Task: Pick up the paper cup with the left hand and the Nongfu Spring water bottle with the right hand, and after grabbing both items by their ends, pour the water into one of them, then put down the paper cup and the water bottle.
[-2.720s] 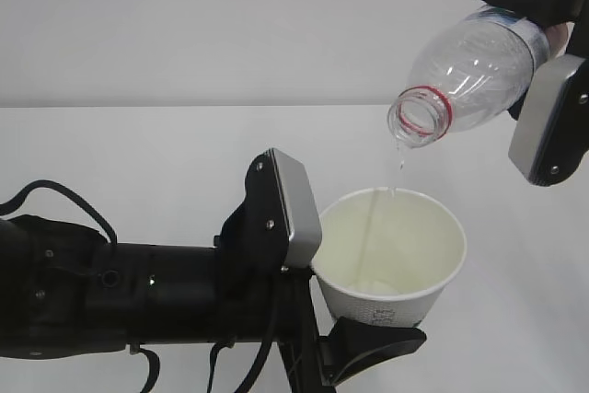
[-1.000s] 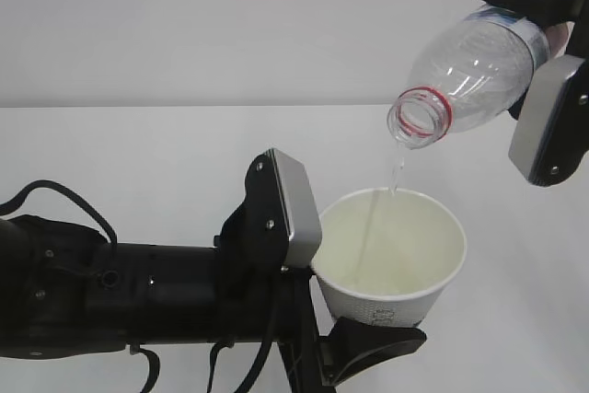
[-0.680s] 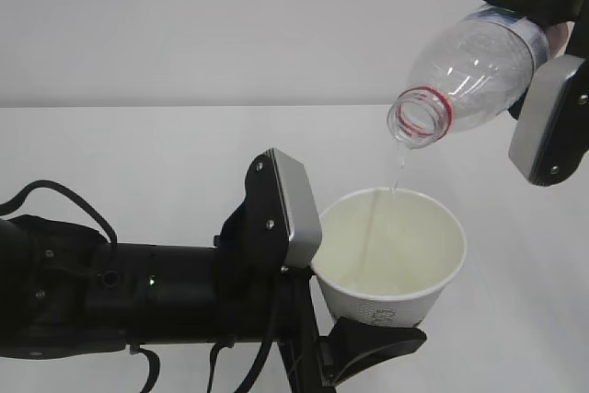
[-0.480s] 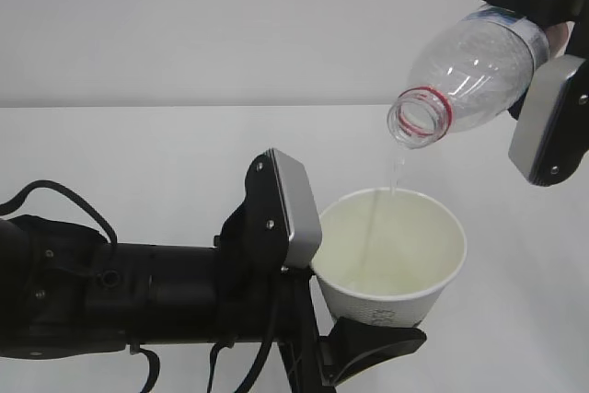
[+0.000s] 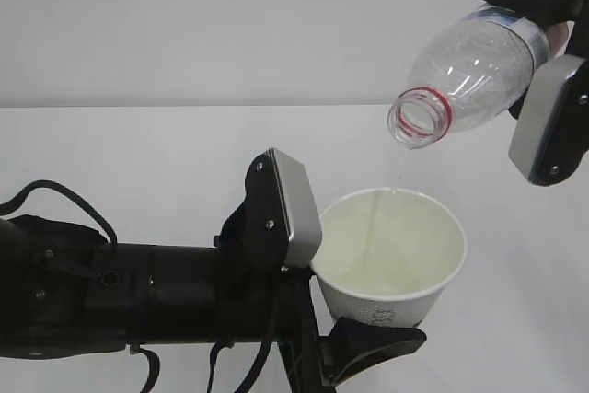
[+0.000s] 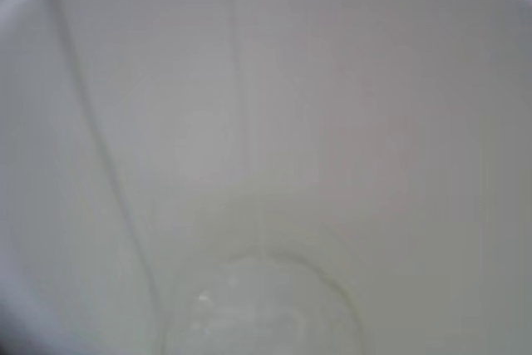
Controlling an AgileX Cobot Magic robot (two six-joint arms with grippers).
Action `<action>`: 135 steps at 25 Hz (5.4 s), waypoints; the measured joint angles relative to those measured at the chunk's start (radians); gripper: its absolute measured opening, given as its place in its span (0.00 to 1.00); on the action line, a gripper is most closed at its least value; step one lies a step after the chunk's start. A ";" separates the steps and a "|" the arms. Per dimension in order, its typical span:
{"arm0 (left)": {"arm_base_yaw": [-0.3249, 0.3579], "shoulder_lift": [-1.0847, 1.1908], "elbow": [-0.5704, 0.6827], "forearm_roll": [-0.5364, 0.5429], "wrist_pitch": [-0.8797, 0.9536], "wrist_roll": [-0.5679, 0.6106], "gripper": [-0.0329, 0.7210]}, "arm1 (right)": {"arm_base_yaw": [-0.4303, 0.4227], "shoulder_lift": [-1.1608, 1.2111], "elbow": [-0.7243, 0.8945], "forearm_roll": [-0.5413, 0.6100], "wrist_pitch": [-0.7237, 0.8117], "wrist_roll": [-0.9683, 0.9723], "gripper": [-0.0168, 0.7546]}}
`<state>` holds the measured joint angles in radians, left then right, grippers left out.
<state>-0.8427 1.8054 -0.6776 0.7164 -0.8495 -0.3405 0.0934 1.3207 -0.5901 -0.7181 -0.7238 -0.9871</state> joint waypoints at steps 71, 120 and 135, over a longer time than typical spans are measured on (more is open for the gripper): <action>0.000 0.000 0.000 0.032 0.023 -0.007 0.78 | 0.000 0.000 -0.002 0.003 0.000 -0.024 0.60; 0.000 0.002 0.000 0.036 0.026 -0.007 0.78 | 0.000 0.000 -0.002 0.005 0.000 -0.031 0.60; 0.000 0.004 0.000 0.036 0.028 -0.008 0.78 | 0.000 0.000 -0.002 0.005 -0.002 -0.032 0.60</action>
<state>-0.8427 1.8093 -0.6776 0.7529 -0.8215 -0.3483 0.0934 1.3207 -0.5918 -0.7135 -0.7258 -1.0189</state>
